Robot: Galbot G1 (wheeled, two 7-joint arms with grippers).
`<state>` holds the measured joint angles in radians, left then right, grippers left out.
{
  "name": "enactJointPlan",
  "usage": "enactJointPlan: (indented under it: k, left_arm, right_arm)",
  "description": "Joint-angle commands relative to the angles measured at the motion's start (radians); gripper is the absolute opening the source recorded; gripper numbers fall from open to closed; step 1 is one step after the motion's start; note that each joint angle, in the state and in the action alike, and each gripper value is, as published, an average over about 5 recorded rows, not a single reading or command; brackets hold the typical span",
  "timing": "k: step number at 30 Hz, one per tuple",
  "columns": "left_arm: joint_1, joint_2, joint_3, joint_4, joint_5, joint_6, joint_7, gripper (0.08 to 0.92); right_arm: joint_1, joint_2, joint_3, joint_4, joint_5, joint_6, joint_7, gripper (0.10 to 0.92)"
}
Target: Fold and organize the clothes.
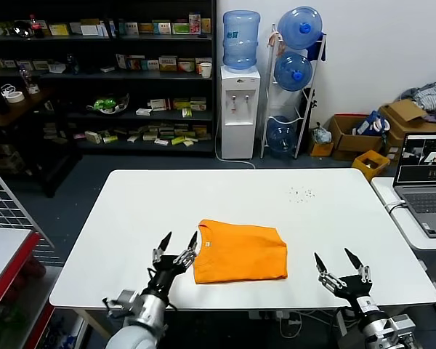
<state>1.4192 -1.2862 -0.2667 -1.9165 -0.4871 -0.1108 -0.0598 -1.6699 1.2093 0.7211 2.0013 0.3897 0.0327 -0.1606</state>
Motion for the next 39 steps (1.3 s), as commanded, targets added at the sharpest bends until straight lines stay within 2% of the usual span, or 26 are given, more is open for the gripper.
enactJointPlan:
  k: [1, 6, 12, 25, 39]
  left_arm:
    - [0.295, -0.098, -0.309, 0.008, 0.205, -0.453, 0.275, 0.822]
    - [0.295, -0.082, -0.317, 0.024, 0.192, -0.469, 0.288, 0.823]
    - [0.288, -0.118, -0.302, 0.013, 0.191, -0.455, 0.291, 0.823]
    - [0.303, -0.176, -0.298, 0.003, 0.203, -0.447, 0.283, 0.823]
    - [0.288, -0.182, -0.303, 0.007, 0.202, -0.445, 0.281, 0.823]
  right_arm:
    - [0.038, 0.176, 0.078, -0.063, -0.117, 0.239, -0.087, 0.823]
    - [-0.002, 0.209, 0.093, -0.069, -0.138, 0.291, -0.079, 0.823]
    - [-0.021, 0.234, 0.091, -0.075, -0.159, 0.331, -0.079, 0.823]
    - [-0.013, 0.252, 0.079, -0.085, -0.175, 0.353, -0.107, 0.823]
    - [-0.003, 0.252, 0.085, -0.093, -0.176, 0.348, -0.111, 0.823]
